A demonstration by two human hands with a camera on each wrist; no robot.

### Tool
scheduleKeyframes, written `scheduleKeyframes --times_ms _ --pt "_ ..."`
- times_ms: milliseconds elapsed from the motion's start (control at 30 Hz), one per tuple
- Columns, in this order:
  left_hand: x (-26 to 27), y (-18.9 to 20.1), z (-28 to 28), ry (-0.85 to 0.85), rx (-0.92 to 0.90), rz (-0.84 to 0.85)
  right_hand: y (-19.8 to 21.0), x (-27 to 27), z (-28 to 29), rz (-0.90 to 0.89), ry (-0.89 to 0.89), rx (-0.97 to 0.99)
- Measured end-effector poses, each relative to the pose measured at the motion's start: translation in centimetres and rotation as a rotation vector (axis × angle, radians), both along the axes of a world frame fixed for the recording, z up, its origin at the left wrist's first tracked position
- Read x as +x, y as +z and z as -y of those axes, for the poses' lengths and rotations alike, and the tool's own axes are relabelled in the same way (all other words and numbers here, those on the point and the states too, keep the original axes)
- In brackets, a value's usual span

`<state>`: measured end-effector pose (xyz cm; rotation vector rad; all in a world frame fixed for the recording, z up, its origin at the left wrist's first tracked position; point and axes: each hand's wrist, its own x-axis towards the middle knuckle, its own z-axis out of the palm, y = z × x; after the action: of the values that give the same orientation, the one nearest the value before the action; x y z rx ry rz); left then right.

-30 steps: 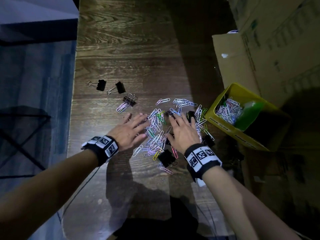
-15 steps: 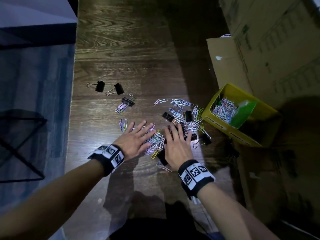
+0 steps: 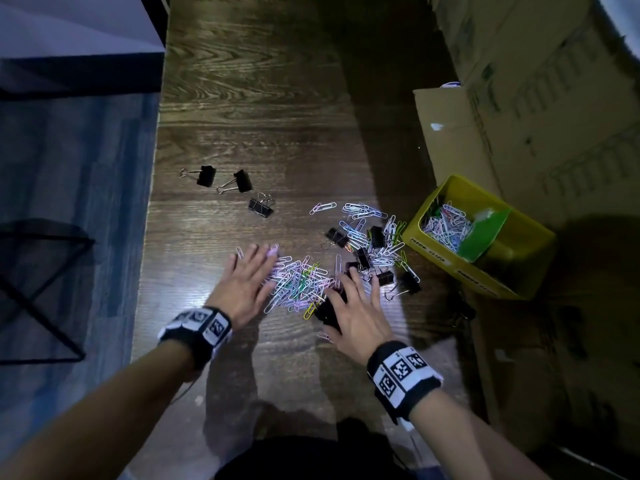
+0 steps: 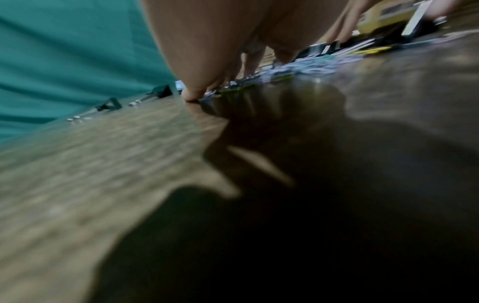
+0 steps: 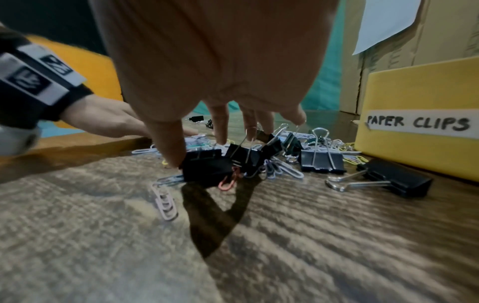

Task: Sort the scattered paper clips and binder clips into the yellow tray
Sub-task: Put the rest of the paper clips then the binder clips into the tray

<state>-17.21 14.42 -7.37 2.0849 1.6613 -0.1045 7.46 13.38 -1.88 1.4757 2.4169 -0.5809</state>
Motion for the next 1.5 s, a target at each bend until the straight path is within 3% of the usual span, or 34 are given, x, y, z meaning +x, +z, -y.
scheduleKeyframes --times_ms 233,400,533,600,733,967,1033,1133,1233,1367,1500 --pt "3.7 0.0 -1.8 0.027 -0.016 -0.037 -0.3 1.7 0.8 -0.018 -0.076 0.038" --pt "4.4 -0.1 -1.2 -0.078 -0.065 -0.114 -0.5 3.2 1.0 0.006 -0.112 0.094" --pt "4.6 0.8 0.7 -0.140 -0.010 -0.073 0.1 1.8 1.6 -0.083 0.021 0.110" --pt "5.3 1.2 -0.3 -0.132 0.001 -0.060 -0.3 0.9 1.8 -0.045 0.089 0.122" --pt "6.9 1.0 -1.4 -0.231 -0.092 -0.124 -1.5 1.5 2.0 -0.020 0.006 0.172" --pt "5.8 0.3 4.2 -0.393 -0.059 -0.098 -1.1 3.4 1.9 0.076 -0.087 0.193" --pt "4.8 0.6 4.2 -0.333 0.006 -0.061 -1.1 3.4 1.9 0.052 -0.098 0.195" --pt "2.5 0.9 1.6 0.011 0.106 -0.029 -1.4 2.3 2.0 -0.042 -0.030 0.195" --pt "0.6 0.5 -0.1 0.203 -0.010 -0.036 -1.7 -0.2 2.8 -0.010 0.046 0.103" --pt "1.8 -0.3 2.3 0.153 -0.047 -0.041 -2.3 -2.5 5.7 0.021 0.128 -0.044" --pt "3.5 -0.2 6.6 0.031 -0.058 0.062 -2.0 -2.4 6.6 -0.069 0.115 -0.095"
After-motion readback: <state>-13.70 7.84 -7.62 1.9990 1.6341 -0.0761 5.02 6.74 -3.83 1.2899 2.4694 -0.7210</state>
